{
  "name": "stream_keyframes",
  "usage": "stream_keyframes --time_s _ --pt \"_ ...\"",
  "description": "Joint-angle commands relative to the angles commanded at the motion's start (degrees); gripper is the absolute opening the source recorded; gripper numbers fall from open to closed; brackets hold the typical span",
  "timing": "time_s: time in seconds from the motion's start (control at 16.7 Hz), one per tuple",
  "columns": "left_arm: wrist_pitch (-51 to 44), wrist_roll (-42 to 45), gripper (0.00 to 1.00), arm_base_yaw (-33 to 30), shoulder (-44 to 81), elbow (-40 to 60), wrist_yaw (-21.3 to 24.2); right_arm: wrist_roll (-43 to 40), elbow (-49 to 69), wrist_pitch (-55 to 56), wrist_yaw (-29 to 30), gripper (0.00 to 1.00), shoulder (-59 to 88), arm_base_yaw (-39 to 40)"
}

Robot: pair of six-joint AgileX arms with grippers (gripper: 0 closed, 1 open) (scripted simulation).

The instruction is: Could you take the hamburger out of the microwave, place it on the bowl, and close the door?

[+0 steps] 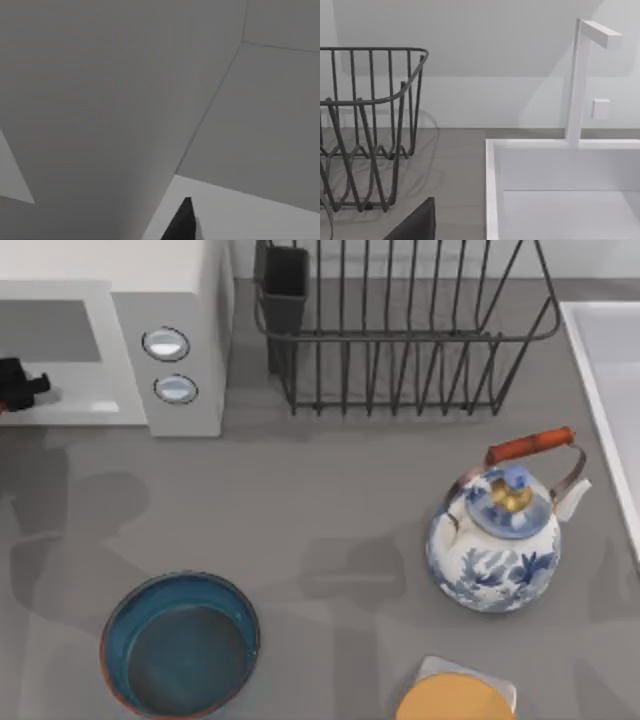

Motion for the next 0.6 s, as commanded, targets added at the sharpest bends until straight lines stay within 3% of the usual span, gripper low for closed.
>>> stream_keyframes --time_s 0.6 --pt "24.22 1.32 0.00 4.91 -10.07 -35.09 4.63 0.00 0.00 0.00 0.00 1.00 0.00 0.00"
